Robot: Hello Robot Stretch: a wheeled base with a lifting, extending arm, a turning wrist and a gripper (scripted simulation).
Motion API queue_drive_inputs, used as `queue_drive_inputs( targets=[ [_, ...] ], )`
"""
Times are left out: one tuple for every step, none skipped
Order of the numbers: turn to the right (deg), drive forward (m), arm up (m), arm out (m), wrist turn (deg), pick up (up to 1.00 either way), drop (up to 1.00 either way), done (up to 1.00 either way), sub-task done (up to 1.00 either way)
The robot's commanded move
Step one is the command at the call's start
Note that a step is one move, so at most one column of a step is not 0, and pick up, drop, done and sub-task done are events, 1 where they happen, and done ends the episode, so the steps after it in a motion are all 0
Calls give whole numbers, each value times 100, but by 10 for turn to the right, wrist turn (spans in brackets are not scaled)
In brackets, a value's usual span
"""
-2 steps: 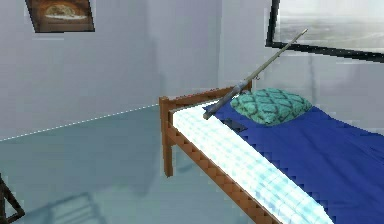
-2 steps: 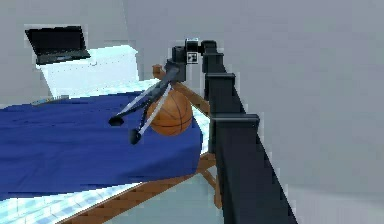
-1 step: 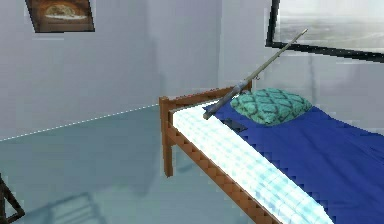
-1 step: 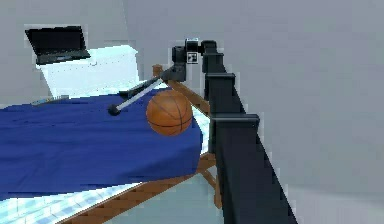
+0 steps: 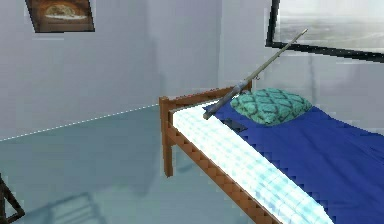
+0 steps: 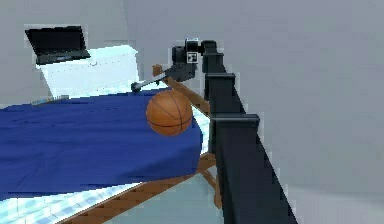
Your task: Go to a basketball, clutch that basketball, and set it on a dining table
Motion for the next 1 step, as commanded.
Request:
queue_drive_inputs(
  targets=[
    [0,0,0,0,210,0,0,0,0]
  ],
)
